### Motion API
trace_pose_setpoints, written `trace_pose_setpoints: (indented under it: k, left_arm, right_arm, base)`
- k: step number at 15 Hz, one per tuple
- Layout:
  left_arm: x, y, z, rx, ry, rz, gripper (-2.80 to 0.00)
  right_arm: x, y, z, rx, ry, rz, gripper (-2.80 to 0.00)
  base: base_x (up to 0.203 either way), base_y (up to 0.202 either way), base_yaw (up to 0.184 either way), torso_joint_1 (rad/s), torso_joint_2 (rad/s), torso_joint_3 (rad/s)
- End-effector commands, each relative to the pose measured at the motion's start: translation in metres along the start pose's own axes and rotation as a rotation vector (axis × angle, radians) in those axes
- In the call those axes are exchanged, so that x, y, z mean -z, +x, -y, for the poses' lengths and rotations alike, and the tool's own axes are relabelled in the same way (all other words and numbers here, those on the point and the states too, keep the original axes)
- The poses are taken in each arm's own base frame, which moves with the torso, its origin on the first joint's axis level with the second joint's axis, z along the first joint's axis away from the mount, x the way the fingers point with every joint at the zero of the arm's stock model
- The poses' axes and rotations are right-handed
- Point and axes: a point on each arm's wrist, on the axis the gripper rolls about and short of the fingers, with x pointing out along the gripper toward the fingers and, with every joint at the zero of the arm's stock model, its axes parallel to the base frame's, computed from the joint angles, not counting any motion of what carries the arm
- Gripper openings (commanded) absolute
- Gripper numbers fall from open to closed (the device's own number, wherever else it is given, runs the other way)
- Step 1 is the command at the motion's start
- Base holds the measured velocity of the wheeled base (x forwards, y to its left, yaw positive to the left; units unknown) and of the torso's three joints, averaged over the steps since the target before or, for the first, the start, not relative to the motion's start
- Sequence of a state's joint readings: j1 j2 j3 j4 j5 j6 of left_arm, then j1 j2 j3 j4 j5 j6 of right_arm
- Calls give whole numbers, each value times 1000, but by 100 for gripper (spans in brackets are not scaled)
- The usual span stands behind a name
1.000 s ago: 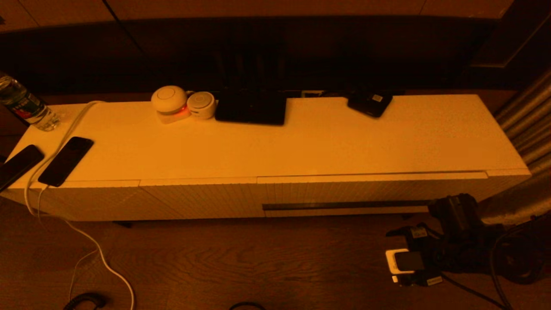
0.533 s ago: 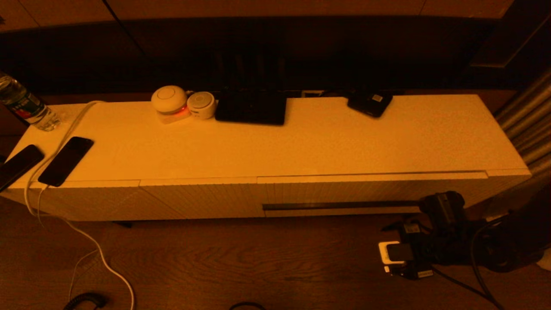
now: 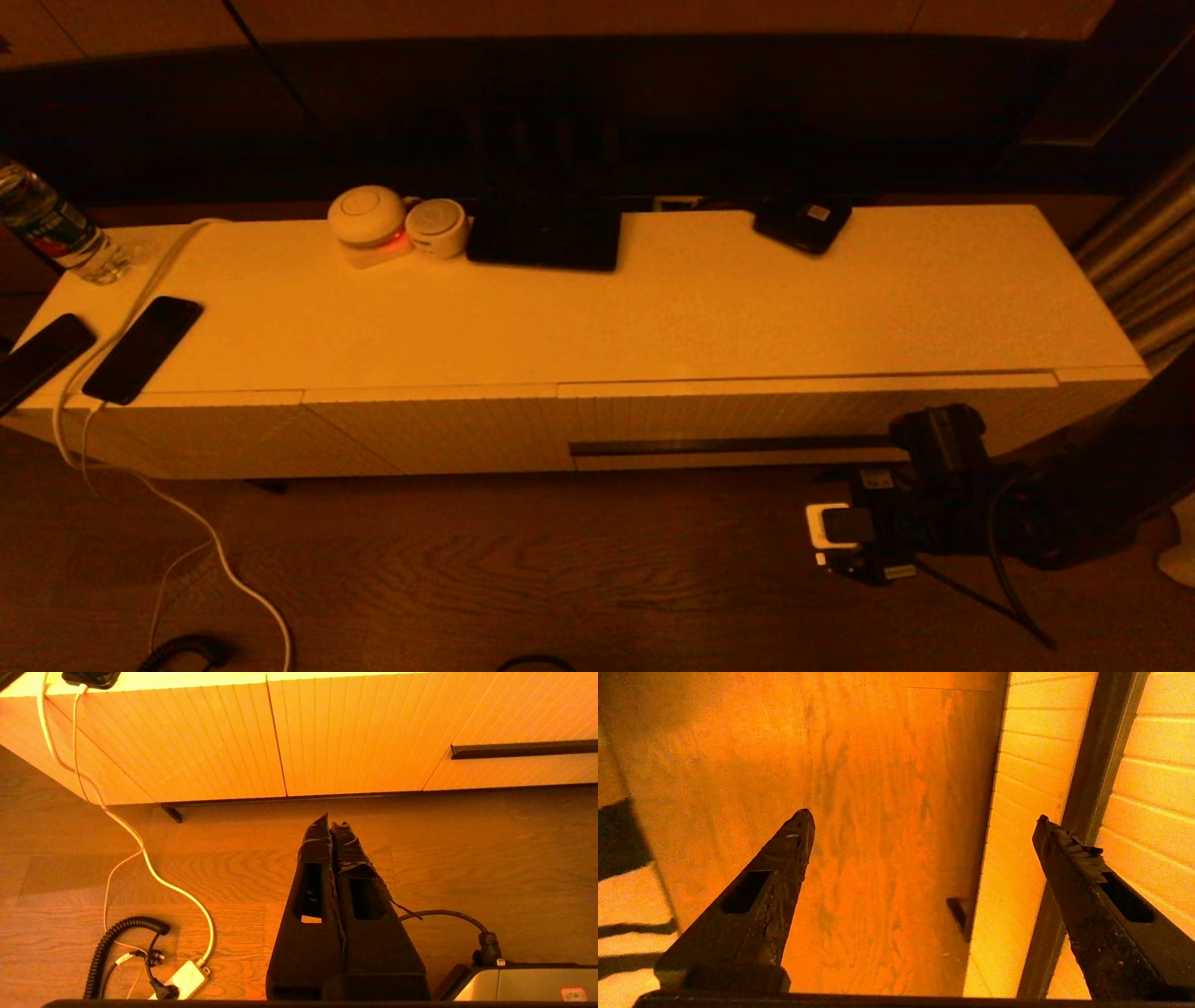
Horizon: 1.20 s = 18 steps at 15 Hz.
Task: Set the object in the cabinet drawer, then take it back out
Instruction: Open the drawer
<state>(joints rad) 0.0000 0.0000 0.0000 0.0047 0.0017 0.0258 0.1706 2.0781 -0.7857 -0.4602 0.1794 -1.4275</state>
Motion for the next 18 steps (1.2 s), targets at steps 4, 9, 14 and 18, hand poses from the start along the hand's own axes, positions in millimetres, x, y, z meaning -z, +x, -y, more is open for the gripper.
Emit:
trace_pose_setpoints:
  k: [4,9,14,18]
  left_arm:
    - [0,0,0,0,0,0,-280]
    - [0,0,0,0,0,0,-280]
    - [0,0,0,0,0,0,-280]
    - [0,0,0,0,0,0,-280]
  right_arm:
    - [3,16,6,40,-16,5,0]
    - [4,27,13,87,-24,9,0]
    - [10,41,18,143,-26,7,0]
    - [14,51,18,182,-32,6,0]
  base:
    - [0,0,0,0,0,0]
    - [0,0,0,0,0,0]
    - [0,0,0,0,0,0]
    - [0,0,0,0,0,0]
